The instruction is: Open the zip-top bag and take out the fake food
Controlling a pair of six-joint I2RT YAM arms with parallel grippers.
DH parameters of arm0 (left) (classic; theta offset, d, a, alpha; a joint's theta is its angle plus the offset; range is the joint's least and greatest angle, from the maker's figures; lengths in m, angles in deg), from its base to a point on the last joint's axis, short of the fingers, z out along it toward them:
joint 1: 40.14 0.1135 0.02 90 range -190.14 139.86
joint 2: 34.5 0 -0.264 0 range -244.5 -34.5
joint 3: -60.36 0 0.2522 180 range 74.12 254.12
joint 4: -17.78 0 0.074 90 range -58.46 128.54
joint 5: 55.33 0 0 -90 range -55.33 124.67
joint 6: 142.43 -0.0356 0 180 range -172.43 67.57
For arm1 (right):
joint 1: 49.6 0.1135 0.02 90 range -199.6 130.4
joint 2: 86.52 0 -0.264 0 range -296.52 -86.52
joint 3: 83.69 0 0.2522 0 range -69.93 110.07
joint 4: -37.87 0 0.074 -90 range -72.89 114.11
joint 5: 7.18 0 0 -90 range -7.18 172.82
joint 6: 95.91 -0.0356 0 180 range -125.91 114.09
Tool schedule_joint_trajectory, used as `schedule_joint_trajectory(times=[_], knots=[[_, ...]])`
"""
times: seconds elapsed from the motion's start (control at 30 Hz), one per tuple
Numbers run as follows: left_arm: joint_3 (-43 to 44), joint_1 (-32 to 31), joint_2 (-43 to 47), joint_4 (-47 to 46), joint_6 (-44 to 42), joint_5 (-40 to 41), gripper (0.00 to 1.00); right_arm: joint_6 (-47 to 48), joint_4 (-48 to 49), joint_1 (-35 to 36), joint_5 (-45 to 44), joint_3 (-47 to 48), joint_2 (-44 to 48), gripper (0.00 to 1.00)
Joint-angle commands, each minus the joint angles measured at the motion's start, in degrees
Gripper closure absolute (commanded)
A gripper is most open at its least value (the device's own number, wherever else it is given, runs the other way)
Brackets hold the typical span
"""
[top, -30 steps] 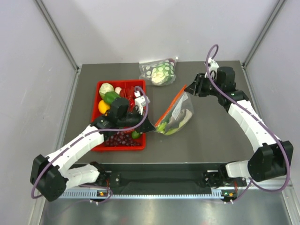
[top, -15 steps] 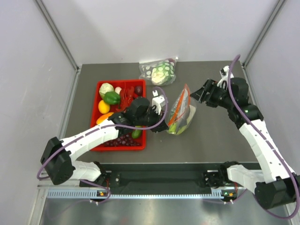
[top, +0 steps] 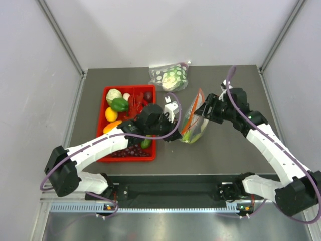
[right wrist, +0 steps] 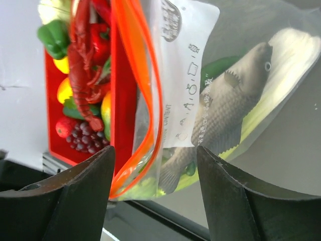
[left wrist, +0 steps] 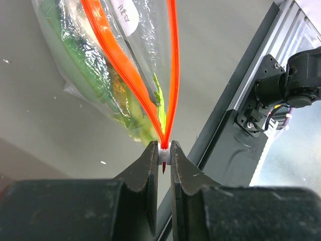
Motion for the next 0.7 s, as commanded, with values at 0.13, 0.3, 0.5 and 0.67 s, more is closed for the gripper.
schedule_joint_trajectory(times=[0.13,0.3,0.5,0.67], knots=[[2.6,-0.6,0.3,-2.9,-0.8,1.0,1.00,-1.9,3.3,2.5,-6.1,0.5,-3.3,0.46],[2.1,-1.1,0.4,-3.1,-1.9,-1.2,1.00,-2.0,4.7,2.5,-7.6,-1.0,-3.2,0.88],[2.4,-1.5,0.5,-3.7,-3.1,-4.9,0.37,-1.2,5.3,2.7,-6.6,-2.4,-3.8,1.00],[4.2,-0.4,1.8,-1.1,-2.9,1.7,0.13,-0.1,4.0,2.6,-6.6,-2.8,-2.7,1.00]])
